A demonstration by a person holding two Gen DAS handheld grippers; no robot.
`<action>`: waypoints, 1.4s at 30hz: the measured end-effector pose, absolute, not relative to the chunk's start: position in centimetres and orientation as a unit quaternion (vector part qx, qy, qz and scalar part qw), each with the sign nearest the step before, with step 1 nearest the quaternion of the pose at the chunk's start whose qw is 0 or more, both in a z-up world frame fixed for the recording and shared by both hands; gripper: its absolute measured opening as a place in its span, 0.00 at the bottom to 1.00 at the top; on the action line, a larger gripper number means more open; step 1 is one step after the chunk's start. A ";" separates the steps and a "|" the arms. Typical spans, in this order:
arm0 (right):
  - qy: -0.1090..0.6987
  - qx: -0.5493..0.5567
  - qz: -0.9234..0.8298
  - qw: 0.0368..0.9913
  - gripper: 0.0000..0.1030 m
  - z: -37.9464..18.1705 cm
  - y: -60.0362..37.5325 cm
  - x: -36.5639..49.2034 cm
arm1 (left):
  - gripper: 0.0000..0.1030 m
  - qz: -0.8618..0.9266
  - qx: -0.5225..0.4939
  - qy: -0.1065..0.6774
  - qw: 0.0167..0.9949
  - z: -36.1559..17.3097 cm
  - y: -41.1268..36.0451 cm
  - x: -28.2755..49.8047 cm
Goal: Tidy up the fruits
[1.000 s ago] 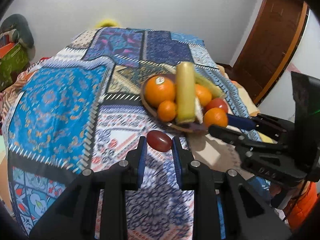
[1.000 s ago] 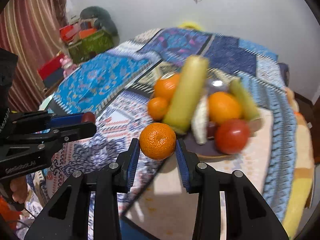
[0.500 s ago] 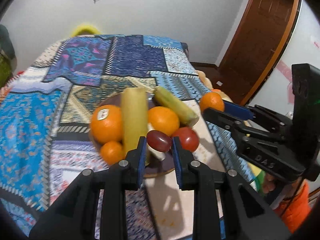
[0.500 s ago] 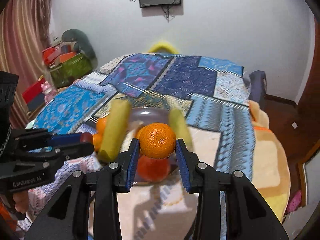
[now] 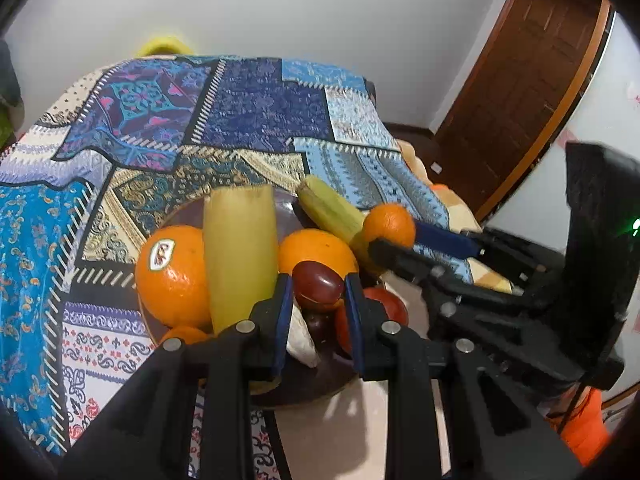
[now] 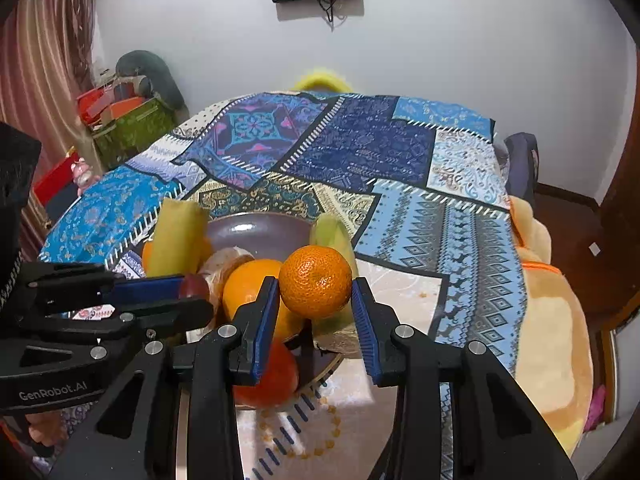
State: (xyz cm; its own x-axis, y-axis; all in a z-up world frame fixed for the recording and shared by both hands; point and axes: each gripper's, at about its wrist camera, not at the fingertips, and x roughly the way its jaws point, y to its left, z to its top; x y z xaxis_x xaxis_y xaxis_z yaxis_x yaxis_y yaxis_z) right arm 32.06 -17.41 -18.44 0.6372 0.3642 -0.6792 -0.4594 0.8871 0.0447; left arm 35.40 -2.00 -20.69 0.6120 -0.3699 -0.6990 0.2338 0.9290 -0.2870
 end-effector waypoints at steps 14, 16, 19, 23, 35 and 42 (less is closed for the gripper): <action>0.371 -0.065 0.230 0.897 0.36 -19.1 -17.5 32.2 | 0.27 -0.183 -0.086 0.411 0.889 -21.0 -2.4 35.9; 0.369 -0.064 0.230 0.898 0.41 -19.0 -17.7 32.1 | 0.28 -0.184 -0.090 0.413 0.888 -21.1 -2.3 35.9; 0.364 -0.061 0.227 0.901 0.42 -18.5 -18.0 32.0 | 0.28 -0.178 -0.087 0.414 0.889 -21.0 -2.4 35.8; 0.358 -0.056 0.227 0.904 0.42 -17.7 -18.3 31.5 | 0.28 -0.176 -0.090 0.407 0.892 -20.2 -2.0 34.9; 0.282 -0.041 0.219 0.933 0.42 -9.9 -19.2 25.1 | 0.28 -0.138 -0.067 0.308 0.939 -10.7 0.0 26.4; 0.197 -0.030 0.216 0.956 0.42 -3.7 -19.1 18.1 | 0.28 -0.115 -0.049 0.210 0.970 -3.3 0.9 17.7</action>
State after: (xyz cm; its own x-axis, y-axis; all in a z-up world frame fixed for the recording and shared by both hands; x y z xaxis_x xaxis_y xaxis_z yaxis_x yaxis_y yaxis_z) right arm 18.14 -19.09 -3.73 0.8288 0.4016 -0.3896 -0.4255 0.9046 0.0272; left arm 17.68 0.88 -3.34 0.8851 -0.2434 -0.3966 0.2021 0.9688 -0.1436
